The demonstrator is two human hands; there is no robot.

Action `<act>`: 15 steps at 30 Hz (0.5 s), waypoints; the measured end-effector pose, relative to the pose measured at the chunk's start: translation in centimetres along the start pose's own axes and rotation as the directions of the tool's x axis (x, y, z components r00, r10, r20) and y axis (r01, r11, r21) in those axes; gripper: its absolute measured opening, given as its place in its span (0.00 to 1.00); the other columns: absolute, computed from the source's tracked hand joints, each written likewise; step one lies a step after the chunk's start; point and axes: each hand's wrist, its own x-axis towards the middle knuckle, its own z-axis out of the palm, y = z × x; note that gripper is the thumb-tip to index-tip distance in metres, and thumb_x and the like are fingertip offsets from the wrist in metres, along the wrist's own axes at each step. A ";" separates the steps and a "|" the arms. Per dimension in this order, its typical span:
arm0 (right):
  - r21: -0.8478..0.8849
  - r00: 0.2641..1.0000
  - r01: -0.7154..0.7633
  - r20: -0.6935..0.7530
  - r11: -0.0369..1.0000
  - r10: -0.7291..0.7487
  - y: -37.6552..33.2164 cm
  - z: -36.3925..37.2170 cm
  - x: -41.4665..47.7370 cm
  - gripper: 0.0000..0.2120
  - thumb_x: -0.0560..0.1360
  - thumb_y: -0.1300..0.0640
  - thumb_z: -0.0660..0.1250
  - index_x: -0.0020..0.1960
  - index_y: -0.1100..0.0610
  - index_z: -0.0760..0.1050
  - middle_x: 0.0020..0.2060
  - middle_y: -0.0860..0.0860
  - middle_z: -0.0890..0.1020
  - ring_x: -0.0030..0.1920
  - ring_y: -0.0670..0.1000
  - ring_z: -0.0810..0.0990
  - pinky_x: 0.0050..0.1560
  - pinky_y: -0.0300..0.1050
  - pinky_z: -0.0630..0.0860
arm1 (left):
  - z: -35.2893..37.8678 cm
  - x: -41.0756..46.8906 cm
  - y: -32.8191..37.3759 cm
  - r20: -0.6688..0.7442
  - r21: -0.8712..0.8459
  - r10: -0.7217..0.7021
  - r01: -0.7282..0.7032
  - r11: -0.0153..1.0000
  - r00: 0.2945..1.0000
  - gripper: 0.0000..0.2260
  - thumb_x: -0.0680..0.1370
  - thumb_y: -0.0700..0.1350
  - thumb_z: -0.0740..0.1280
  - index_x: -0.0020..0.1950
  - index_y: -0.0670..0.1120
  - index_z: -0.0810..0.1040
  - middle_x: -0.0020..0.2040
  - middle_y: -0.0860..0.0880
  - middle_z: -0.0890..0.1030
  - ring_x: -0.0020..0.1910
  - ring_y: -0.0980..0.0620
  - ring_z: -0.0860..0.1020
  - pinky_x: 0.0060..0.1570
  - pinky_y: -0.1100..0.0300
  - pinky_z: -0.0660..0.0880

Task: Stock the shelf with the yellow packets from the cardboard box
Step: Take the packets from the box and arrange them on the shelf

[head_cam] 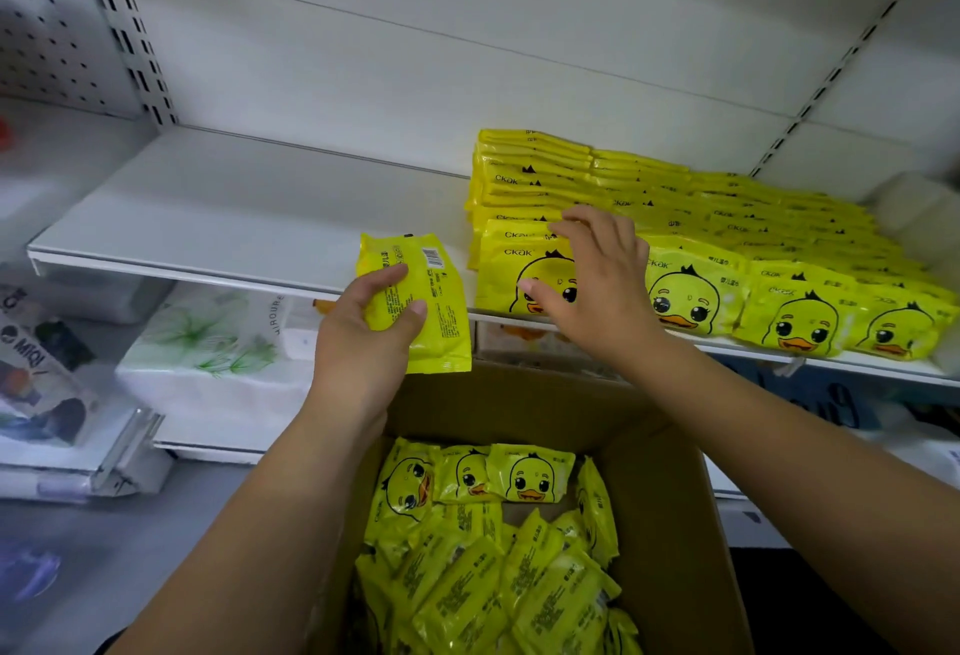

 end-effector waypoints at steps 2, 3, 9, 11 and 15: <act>0.166 0.999 0.016 -0.042 0.986 -0.009 -1.8 -0.4 0.5 0.25 0.74 0.40 0.67 0.62 0.56 0.76 0.62 0.52 0.76 0.64 0.54 0.69 0.60 0.51 0.65 | -0.5 -0.2 0.4 0.033 -0.042 0.015 -0.013 0.999 0.999 0.21 0.78 0.40 0.74 0.62 0.62 0.76 0.61 0.47 0.84 0.57 0.47 0.85 0.58 0.41 0.81; 0.278 1.000 -0.009 -0.016 0.961 0.014 -2.9 -0.7 0.8 0.22 0.75 0.42 0.67 0.61 0.56 0.77 0.60 0.51 0.78 0.62 0.53 0.71 0.60 0.50 0.68 | -0.7 -0.3 0.6 0.060 -0.068 0.014 -0.009 0.998 0.998 0.23 0.78 0.38 0.73 0.65 0.61 0.72 0.58 0.45 0.85 0.54 0.46 0.86 0.55 0.42 0.82; 0.645 0.943 -0.312 0.297 0.697 0.147 -7.7 -1.6 4.5 0.20 0.77 0.47 0.71 0.65 0.52 0.74 0.57 0.45 0.80 0.58 0.46 0.77 0.52 0.35 0.73 | -2.5 -0.5 2.1 0.293 0.016 -0.048 0.045 0.999 0.955 0.36 0.76 0.38 0.74 0.74 0.60 0.58 0.49 0.46 0.88 0.48 0.46 0.87 0.47 0.52 0.83; 0.607 0.932 -0.301 0.349 0.735 0.095 -8.0 -1.9 5.6 0.20 0.77 0.46 0.71 0.65 0.51 0.75 0.57 0.45 0.81 0.57 0.44 0.77 0.53 0.34 0.72 | -2.7 -0.4 2.5 0.340 0.037 -0.096 0.089 0.995 0.936 0.34 0.74 0.37 0.75 0.73 0.55 0.62 0.48 0.46 0.88 0.46 0.47 0.87 0.42 0.56 0.83; 0.625 0.872 -0.419 0.480 0.659 0.099 -8.5 -2.3 6.8 0.05 0.77 0.54 0.72 0.51 0.53 0.82 0.46 0.52 0.85 0.44 0.44 0.80 0.50 0.41 0.77 | -3.1 0.1 2.7 0.308 0.022 -0.131 0.130 0.991 0.942 0.30 0.67 0.41 0.78 0.67 0.45 0.73 0.51 0.45 0.88 0.49 0.44 0.87 0.43 0.53 0.83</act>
